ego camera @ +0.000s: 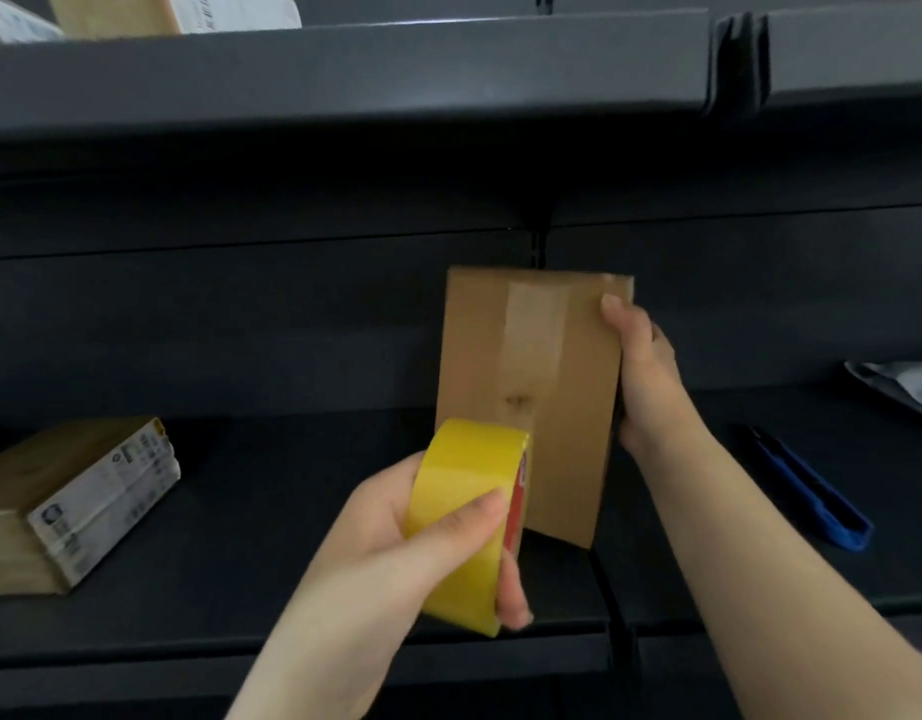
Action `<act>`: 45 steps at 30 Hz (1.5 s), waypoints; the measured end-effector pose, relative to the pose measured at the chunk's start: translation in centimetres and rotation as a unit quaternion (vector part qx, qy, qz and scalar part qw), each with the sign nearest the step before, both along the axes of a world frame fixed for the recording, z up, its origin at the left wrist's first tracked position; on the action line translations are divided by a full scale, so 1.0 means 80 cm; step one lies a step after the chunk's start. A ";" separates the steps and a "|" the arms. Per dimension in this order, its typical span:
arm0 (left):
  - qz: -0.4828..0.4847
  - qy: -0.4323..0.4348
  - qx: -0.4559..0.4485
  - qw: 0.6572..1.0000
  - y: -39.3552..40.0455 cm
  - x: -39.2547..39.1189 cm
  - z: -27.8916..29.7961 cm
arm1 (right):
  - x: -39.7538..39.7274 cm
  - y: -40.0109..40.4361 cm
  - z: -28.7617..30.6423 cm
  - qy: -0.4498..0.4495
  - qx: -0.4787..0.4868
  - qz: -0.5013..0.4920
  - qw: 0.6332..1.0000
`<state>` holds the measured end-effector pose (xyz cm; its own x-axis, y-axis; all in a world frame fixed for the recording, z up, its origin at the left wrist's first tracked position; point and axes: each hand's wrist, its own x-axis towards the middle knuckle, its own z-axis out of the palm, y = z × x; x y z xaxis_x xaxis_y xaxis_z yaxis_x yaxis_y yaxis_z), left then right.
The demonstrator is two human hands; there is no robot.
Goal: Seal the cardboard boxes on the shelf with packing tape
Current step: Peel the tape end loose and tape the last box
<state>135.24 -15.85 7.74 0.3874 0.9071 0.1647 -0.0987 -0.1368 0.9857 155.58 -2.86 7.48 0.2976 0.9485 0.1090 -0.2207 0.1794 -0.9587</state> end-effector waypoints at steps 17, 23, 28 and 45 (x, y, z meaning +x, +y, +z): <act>0.017 -0.013 -0.102 0.995 -0.001 0.024 -0.035 | 0.033 0.048 -0.022 0.037 -0.245 0.030 0.968; -0.016 -0.040 -0.120 0.992 -0.013 0.031 -0.039 | 0.030 0.050 -0.029 -0.069 -0.287 -0.005 0.955; -0.006 -0.024 -0.131 0.991 -0.011 0.036 -0.046 | 0.044 0.060 0.000 -0.371 -0.218 -0.159 0.888; 0.056 -0.010 -0.040 0.998 0.012 0.052 -0.078 | -0.006 0.116 -0.002 -0.737 -0.141 0.129 0.648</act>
<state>139.38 -14.89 1.53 0.2811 0.9548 0.0966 -0.1070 -0.0688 0.9919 155.08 6.38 7.34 -0.1052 0.9900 -0.0943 0.9848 0.0906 -0.1484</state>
